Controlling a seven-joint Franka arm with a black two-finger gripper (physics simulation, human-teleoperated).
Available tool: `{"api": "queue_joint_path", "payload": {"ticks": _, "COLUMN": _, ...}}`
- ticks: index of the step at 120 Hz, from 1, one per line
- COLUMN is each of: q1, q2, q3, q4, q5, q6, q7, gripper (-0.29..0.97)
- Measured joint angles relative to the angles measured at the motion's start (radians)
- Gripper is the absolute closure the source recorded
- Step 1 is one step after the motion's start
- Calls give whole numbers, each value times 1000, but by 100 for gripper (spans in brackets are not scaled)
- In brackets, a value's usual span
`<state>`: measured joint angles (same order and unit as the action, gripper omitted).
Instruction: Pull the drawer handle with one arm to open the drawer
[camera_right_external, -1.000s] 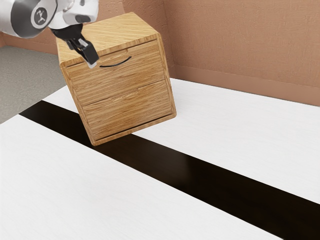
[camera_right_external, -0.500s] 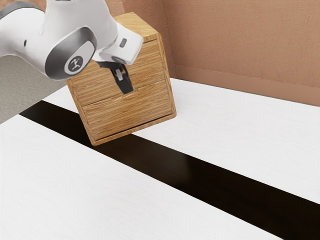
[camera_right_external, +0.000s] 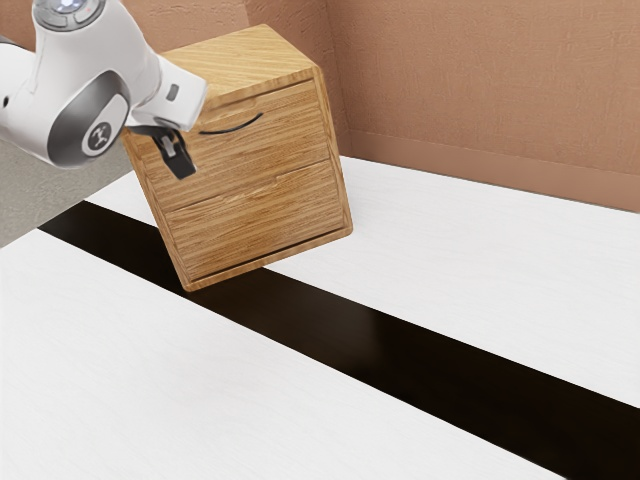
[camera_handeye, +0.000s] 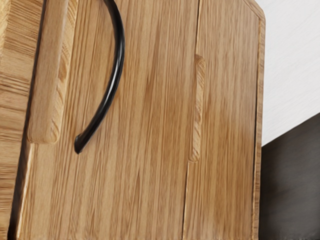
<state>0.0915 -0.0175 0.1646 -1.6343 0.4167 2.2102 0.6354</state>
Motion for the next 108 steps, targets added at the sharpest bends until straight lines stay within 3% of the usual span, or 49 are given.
{"api": "queue_joint_path", "payload": {"ticks": 34, "q1": -6, "q2": 4, "q3": -12, "q4": 0, "q5": 6, "q6": 21, "q7": 19, "gripper": 2}}
{"api": "queue_joint_path", "payload": {"ticks": 108, "q1": -187, "q2": 43, "q3": 10, "q4": -25, "q5": -19, "q6": 29, "q7": 31, "gripper": 2}}
